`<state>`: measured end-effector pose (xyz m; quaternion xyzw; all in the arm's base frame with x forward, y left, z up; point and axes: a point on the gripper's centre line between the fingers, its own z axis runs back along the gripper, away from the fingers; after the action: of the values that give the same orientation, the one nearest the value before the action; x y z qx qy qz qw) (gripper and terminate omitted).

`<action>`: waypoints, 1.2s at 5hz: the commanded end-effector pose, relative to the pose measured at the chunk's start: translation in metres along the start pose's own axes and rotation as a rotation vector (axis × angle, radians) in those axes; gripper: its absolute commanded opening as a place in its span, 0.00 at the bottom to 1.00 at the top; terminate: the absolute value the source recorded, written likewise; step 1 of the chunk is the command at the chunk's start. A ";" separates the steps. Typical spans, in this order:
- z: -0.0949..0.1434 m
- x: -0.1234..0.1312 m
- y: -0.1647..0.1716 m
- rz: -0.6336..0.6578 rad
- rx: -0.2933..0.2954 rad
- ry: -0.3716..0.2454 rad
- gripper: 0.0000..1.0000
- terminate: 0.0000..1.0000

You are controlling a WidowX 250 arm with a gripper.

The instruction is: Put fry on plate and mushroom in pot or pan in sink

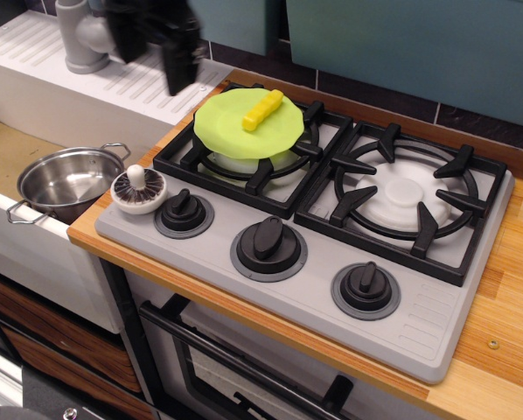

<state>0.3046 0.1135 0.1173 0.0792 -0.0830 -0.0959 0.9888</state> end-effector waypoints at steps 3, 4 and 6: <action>0.004 -0.052 0.018 0.154 0.081 -0.108 1.00 0.00; -0.007 -0.058 0.015 0.163 0.111 -0.137 1.00 0.00; -0.023 -0.058 0.008 0.176 0.116 -0.167 1.00 0.00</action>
<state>0.2496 0.1363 0.0763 0.1094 -0.1610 -0.0067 0.9808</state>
